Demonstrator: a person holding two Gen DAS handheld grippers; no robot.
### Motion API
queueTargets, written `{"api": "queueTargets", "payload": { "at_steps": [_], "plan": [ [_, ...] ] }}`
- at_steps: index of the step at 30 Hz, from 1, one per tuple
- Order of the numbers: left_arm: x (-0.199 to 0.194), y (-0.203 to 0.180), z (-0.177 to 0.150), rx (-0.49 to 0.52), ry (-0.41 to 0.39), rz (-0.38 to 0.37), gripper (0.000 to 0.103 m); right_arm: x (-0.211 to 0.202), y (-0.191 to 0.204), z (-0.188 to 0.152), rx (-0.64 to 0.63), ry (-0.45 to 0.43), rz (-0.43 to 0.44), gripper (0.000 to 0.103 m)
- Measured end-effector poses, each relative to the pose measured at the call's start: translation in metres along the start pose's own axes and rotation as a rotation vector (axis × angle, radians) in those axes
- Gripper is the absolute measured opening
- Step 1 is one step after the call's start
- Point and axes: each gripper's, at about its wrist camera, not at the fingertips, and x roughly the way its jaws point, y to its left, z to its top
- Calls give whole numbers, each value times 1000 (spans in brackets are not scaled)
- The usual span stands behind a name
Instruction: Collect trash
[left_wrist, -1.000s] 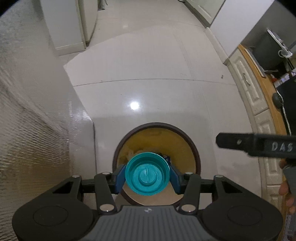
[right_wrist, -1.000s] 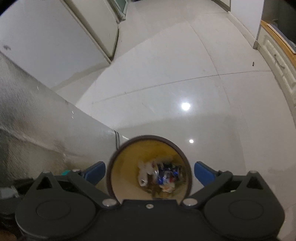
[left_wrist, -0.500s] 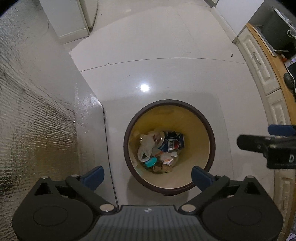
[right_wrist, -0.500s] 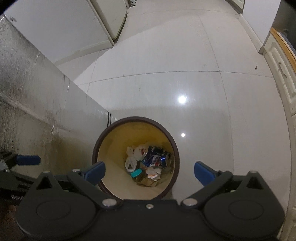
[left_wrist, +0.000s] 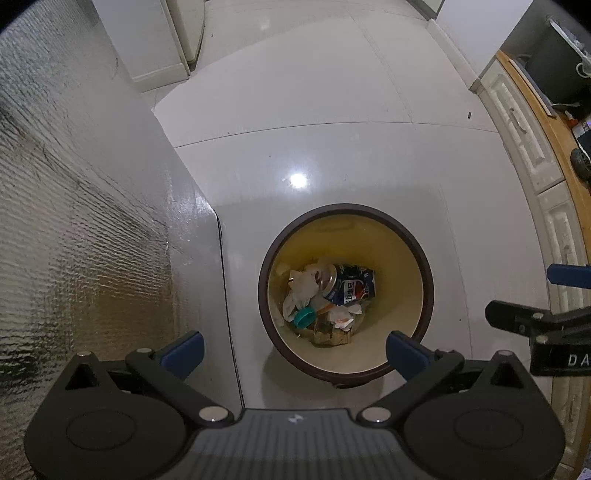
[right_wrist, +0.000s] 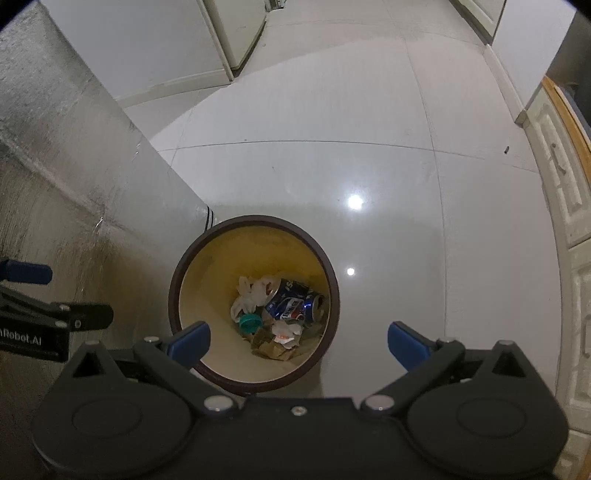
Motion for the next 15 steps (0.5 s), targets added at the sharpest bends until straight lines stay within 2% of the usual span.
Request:
{"api": "queueTargets", "payload": {
  "at_steps": [15],
  "plan": [
    [-28,1,-8,-42,-56,8,103,-28,0,-10,-17,-32,-6,103]
  ]
}}
